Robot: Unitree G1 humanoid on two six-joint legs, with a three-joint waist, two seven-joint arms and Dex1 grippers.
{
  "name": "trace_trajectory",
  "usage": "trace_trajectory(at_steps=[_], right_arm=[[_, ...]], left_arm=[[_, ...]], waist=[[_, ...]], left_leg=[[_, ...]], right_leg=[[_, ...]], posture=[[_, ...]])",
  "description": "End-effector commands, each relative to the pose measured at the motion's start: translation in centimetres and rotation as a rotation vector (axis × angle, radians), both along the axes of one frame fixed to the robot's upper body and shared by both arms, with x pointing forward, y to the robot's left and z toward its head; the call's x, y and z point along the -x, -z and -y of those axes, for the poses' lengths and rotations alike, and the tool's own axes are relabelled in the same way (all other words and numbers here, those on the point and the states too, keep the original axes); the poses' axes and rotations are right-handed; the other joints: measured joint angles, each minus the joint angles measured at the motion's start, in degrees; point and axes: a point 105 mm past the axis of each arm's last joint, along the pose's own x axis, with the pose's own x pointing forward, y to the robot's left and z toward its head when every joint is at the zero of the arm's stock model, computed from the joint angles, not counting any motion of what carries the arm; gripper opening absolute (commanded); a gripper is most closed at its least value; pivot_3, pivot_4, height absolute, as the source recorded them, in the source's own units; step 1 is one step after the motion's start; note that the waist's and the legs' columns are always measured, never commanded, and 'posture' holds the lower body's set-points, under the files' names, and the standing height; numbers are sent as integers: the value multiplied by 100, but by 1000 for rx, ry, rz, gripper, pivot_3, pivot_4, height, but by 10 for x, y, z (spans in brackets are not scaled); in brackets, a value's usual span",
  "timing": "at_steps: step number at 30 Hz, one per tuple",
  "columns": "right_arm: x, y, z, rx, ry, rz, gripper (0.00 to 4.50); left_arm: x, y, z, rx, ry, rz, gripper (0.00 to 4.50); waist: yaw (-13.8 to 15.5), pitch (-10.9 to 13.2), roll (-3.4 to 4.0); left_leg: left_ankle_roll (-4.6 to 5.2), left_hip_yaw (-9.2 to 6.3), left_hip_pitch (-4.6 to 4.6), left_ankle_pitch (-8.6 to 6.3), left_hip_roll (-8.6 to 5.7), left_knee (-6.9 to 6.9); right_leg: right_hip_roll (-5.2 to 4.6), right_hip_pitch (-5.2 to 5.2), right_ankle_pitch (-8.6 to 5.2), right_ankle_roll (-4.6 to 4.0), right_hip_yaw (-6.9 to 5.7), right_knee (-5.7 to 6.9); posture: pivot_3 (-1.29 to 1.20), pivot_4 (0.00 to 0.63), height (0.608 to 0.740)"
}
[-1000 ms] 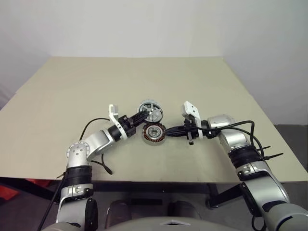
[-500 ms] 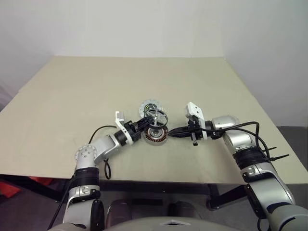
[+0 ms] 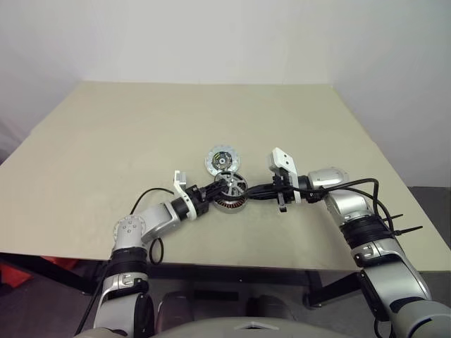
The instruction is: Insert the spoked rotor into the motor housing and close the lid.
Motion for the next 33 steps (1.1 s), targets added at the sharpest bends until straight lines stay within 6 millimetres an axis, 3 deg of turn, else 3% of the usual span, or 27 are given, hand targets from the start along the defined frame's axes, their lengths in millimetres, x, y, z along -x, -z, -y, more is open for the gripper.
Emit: trace_trajectory(at_steps=[1,10,17,23,33], right_arm=[[-3,-16,0,-30,-3,51,0],[-4,-15,-2,-32,-4,58,0],[-4,-13,-2,-32,-2,58,0],[-3,-13,-5,-35,-3,60,0],[-2,-12,-7,-39,-12,55,0]], left_arm=[[1,-1,7,15,29,1,420],[1,4,13,-15,55,2,420],[2,1,10,-6,50,16,2563],[4,-2,-2,-11,29,26,2563],[26,-5,-34,-61,-17,47,2563]], waist=[[2,0,0],[8,0,1],[18,-1,2],[-4,-1,2],[-28,0,5]], left_leg=[[0,0,0,0,0,1],[3,-1,1,-2,-2,8],[6,-2,6,-3,-6,13],[8,-2,10,-5,-2,20],[15,-1,5,-11,1,9]], right_leg=[[0,1,0,0,0,0],[-3,7,-11,20,0,0],[-8,18,-10,18,1,-1],[-6,24,-22,38,1,-3],[-2,15,-10,18,-2,-8]], posture=[[0,0,740],[0,0,740],[0,0,740],[0,0,740],[0,0,740]])
